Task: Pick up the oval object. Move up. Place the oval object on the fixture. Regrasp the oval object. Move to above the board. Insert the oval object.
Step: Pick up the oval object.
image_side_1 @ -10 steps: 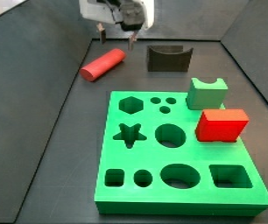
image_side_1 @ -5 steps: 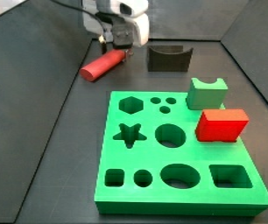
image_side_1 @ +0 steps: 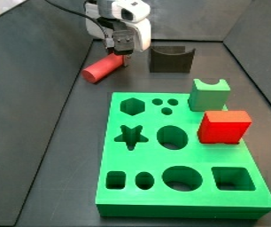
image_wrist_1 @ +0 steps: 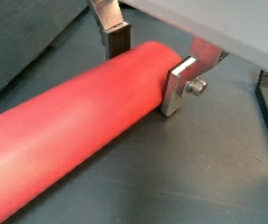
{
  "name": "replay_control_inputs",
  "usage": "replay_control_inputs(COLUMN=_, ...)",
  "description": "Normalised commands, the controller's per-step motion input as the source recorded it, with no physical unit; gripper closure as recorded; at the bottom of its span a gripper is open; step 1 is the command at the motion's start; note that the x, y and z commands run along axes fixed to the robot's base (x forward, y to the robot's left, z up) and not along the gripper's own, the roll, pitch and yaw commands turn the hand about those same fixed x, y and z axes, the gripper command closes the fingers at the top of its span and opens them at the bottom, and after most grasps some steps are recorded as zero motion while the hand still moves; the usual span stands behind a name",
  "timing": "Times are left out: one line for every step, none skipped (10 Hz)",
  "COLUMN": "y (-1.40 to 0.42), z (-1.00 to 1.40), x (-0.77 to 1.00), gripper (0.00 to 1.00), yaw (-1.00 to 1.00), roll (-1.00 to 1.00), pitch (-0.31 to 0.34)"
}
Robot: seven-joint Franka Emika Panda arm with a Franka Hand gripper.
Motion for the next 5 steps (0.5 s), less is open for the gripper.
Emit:
replay_control_inputs(y=0.0, z=0.0, x=0.0, gripper=1.0, yaw=0.0, roll=0.0, pitch=0.0)
replay_control_inputs(y=0.0, z=0.0, x=0.0, gripper=1.0, yaw=0.0, roll=0.0, pitch=0.0)
replay_control_inputs(y=0.0, z=0.0, x=0.0, gripper=1.0, yaw=0.0, roll=0.0, pitch=0.0)
replay_control_inputs(y=0.0, z=0.0, x=0.0, gripper=1.0, yaw=0.0, roll=0.0, pitch=0.0)
replay_control_inputs(y=0.0, z=0.0, x=0.0, gripper=1.0, yaw=0.0, roll=0.0, pitch=0.0)
